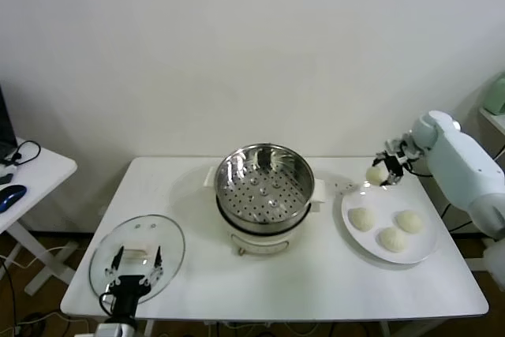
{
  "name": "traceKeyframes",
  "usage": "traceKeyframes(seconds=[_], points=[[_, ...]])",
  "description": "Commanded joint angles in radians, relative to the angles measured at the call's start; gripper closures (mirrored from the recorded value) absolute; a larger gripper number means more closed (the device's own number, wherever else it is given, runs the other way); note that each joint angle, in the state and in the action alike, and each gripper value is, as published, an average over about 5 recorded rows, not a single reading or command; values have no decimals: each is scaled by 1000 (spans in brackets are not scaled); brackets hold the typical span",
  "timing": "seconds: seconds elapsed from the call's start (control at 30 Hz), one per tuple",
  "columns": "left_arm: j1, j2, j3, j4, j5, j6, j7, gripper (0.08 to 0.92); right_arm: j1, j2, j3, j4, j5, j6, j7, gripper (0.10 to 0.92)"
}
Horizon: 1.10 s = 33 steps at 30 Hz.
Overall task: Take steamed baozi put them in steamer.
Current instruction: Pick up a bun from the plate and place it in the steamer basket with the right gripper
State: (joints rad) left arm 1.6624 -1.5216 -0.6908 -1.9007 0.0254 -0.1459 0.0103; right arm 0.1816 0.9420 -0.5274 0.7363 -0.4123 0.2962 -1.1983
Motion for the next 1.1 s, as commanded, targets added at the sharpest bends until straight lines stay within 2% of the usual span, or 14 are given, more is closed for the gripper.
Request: traceKeyframes(seconds=[0.03, 0.27, 0.5, 0.8, 1.1], points=[[1, -2, 5, -5, 1, 3, -3, 177, 227, -30, -301, 319, 166, 10, -30, 328], [6, -4, 14, -16, 1, 5, -11, 177, 319, 40, -412, 463, 166, 34, -39, 330], [24, -1, 14, -27, -3, 1, -8, 177, 303, 139, -450, 528, 104, 60, -41, 331], [41, 4, 8, -41, -6, -2, -5, 177, 208, 305, -446, 444, -35, 128, -32, 349], [48, 2, 2, -39, -13, -10, -8, 177, 147, 386, -441, 305, -121, 164, -15, 351]])
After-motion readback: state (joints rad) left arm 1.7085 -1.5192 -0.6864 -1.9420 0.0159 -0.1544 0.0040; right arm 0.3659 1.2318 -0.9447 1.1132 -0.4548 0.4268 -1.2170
